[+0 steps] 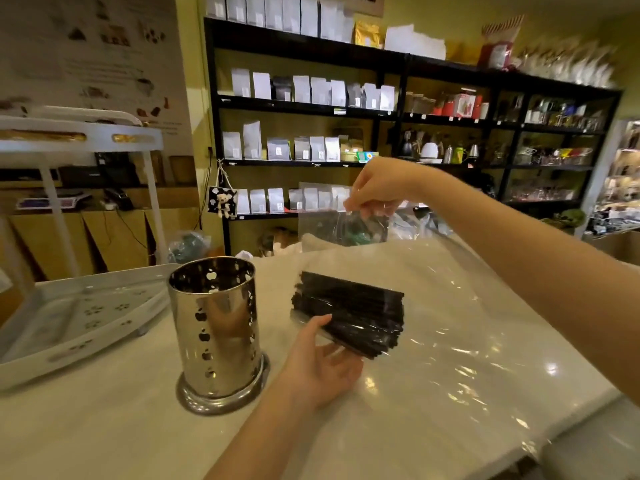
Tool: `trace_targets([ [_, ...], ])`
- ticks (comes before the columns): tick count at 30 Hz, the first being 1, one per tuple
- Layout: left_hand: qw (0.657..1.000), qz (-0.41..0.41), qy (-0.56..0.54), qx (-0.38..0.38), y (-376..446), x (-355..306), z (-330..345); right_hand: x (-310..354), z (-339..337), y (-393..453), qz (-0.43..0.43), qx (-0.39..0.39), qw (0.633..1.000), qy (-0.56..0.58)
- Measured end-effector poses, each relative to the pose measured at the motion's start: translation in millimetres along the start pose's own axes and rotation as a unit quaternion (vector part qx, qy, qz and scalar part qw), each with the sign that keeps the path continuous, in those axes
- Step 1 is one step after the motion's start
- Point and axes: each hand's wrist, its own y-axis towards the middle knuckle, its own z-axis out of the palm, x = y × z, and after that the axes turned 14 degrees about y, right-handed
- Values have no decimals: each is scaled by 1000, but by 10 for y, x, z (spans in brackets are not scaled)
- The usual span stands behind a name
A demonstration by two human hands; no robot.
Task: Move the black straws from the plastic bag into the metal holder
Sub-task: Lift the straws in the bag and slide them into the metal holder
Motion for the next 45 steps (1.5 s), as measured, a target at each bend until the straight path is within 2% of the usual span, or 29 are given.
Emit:
trace_targets([
  [5, 999, 20, -20, 42, -45, 89, 72, 131, -163, -110, -26, 13, 996, 88],
  [8, 991, 47, -68, 103, -84, 63, 124, 166, -206, -100, -35, -22, 988, 149],
  [10, 981, 79, -111, 141, -101, 26, 176, 205, -231, -61, -32, -40, 984, 168],
  [14, 964, 158, -142, 157, -175, -188, 288, 324, -329, 41, -60, -34, 980, 186],
  [20, 955, 254, -96, 122, -584, -904, 465, 602, -669, 173, -157, -41, 938, 306],
  [25, 961, 258, 46, 92, -798, -1593, 369, 740, -800, 351, -193, -51, 927, 318],
  [29, 947, 291, 138, 10, -814, -2074, 144, 722, -696, 595, -215, -61, 917, 331],
  [33, 947, 292, 131, -34, -752, -2451, -100, 667, -465, 924, -199, -74, 905, 368],
  [40, 946, 281, 156, -46, -486, -2822, -384, 530, -125, 1461, -191, -104, 887, 407],
  [45, 940, 283, 184, -51, -274, -2935, -493, 392, 6, 1602, -205, -92, 876, 426],
])
